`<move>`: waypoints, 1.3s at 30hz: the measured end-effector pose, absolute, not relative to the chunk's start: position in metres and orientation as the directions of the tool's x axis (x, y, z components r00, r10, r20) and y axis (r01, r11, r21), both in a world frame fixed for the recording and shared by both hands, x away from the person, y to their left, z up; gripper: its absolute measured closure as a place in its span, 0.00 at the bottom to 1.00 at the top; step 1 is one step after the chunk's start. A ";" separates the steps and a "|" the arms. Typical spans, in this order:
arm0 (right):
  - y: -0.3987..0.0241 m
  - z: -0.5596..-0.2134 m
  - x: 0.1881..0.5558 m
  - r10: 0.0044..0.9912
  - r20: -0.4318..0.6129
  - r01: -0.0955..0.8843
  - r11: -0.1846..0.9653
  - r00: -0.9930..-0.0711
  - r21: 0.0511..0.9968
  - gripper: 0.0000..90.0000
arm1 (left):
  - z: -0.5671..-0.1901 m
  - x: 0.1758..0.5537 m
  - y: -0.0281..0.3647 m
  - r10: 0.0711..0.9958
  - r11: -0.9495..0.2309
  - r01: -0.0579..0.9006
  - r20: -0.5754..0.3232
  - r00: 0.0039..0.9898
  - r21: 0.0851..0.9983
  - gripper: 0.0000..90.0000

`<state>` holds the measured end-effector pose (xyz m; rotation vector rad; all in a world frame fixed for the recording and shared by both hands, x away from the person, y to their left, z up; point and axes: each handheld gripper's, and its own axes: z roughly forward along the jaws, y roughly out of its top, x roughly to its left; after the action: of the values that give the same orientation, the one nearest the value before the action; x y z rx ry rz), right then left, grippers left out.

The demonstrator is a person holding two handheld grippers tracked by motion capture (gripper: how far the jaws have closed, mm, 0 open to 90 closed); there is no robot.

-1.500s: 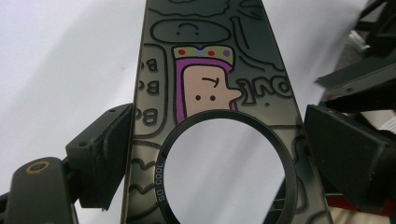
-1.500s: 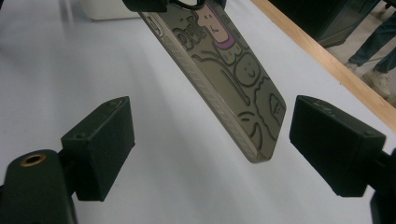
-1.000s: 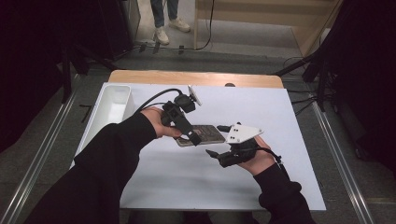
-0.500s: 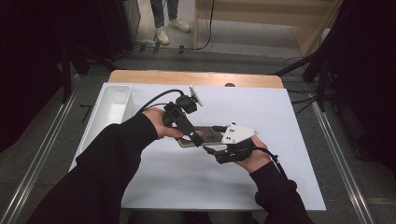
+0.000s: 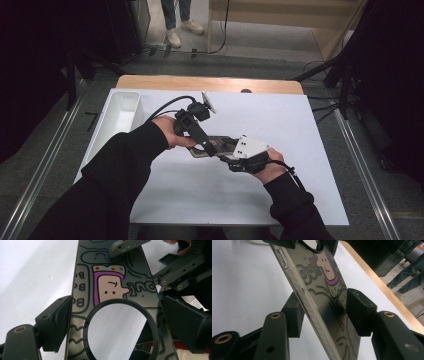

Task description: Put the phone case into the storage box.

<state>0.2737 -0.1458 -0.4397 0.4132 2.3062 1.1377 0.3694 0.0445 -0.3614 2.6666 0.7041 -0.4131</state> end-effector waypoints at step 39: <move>-0.135 -0.444 0.258 0.393 -0.578 -0.158 0.714 -0.715 0.682 0.82 | -0.365 0.382 0.054 0.462 -0.748 0.611 -0.457 0.760 0.259 0.12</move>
<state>0.2582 -0.1347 -0.4437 0.1777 2.1751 0.9532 0.3815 0.0537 -0.3650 2.5611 0.8178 -0.5171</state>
